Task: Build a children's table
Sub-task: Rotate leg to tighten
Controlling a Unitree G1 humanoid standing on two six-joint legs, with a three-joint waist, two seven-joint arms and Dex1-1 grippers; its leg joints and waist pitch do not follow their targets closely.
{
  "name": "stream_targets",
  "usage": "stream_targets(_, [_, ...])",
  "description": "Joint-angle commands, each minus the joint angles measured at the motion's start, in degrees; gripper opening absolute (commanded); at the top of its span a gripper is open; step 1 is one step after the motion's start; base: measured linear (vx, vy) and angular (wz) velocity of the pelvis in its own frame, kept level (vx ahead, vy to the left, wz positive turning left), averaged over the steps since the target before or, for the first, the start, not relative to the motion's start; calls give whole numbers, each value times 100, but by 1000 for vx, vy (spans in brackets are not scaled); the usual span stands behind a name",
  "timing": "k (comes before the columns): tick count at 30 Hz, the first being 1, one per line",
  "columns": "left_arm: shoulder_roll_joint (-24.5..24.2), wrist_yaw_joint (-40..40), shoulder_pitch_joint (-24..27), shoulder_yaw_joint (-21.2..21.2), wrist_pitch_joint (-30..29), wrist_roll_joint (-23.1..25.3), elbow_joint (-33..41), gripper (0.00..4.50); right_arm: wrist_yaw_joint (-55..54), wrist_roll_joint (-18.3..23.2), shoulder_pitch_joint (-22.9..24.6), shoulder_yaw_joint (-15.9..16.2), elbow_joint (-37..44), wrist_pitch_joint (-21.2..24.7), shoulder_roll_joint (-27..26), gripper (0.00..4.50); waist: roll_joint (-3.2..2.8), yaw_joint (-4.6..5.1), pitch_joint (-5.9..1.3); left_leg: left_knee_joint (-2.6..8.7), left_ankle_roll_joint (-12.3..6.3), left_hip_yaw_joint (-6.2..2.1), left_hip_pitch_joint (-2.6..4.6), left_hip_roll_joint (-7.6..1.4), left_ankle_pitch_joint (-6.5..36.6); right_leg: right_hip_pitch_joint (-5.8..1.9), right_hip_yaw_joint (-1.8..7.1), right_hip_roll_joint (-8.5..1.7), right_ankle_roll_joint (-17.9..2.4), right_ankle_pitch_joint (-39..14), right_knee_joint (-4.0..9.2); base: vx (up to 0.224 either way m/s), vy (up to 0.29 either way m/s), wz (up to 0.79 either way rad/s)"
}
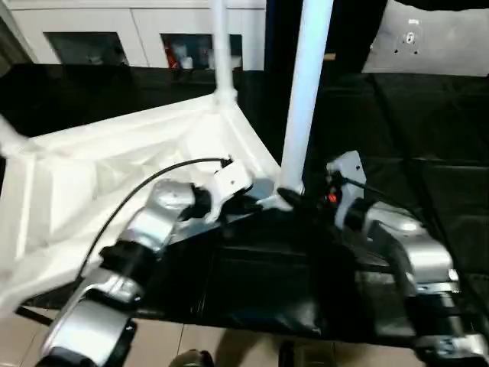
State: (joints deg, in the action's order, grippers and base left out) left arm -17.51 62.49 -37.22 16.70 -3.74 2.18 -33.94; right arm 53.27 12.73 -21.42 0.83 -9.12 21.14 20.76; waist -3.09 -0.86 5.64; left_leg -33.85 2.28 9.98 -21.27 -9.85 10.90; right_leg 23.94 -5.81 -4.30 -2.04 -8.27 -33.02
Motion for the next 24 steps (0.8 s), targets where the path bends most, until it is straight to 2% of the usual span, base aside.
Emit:
stream_targets(1, [-219,684,17,215,480,-54,250,0,958,147,-15,181,-161,-333,352,367,54,-53,-482,327,-720,-102,23,-311,932,-433,309,-448,-1189,-1672,414,0,0,0])
stream_targets(4, [-324,920,41,304,699,-30,194,0,1535,349,-37,208,-340,-346,537,367,48,-174,-482,328,-680,-77,70,-337,1007,-386,316,-437,-1142,-1871,426,0,0,0])
stream_targets(5, [-334,970,50,313,713,-43,200,0,1600,371,-43,210,-372,-354,557,367,49,-187,-487,327,-671,-77,71,-335,998,-388,315,-441,-1146,-1870,424,0,0,0])
stream_targets(6, [-358,1109,75,340,730,-85,225,0,1723,386,-70,224,-464,-380,590,367,95,-204,-502,329,-651,-80,53,-340,934,-403,312,-441,-1136,-1856,410,0,0,0])
stream_targets(7, [-379,1231,95,364,747,-119,249,0,1836,398,-95,243,-538,-398,618,367,70,-242,-508,324,-640,-86,60,-345,883,-396,315,-458,-1149,-1849,397,0,0,0])
stream_targets(10, [-517,1619,141,502,876,-151,349,0,2343,539,-176,385,-635,-298,701,341,85,-307,-544,311,-667,-88,51,-359,707,-405,322,-462,-1219,-1581,338,0,0,0])
stream_targets(13, [-570,1760,134,547,947,-170,363,0,2557,612,-254,481,-735,-294,726,321,84,-323,-545,294,-704,-79,34,-337,668,-406,314,-457,-1217,-1562,335,0,0,0])
stream_targets(15, [-590,1903,129,577,1001,-201,379,0,2727,602,-343,549,-880,-329,712,297,85,-347,-552,291,-680,-77,40,-334,658,-408,315,-461,-1187,-1644,342,0,0,0])
stream_targets(18, [-577,1972,141,585,1009,-213,408,0,2848,578,-402,602,-979,-359,688,286,70,-400,-572,284,-648,-74,56,-344,601,-396,314,-450,-1189,-1601,332,0,0,0])
stream_targets(20, [-571,1972,145,591,1005,-219,414,0,2886,576,-418,630,-1003,-355,691,253,73,-425,-580,281,-637,-80,51,-347,557,-403,317,-450,-1201,-1498,316,0,0,0])
stream_targets(22, [-559,1977,150,601,1016,-227,406,0,2951,590,-450,687,-1050,-364,702,248,65,-426,-589,277,-637,-82,48,-345,550,-407,311,-448,-1216,-1443,307,0,0,0])
stream_targets(24, [-555,1975,155,611,1019,-234,408,0,2979,591,-463,709,-1071,-376,703,219,67,-429,-591,274,-629,-83,48,-343,558,-411,312,-454,-1221,-1444,308,0,0,0])
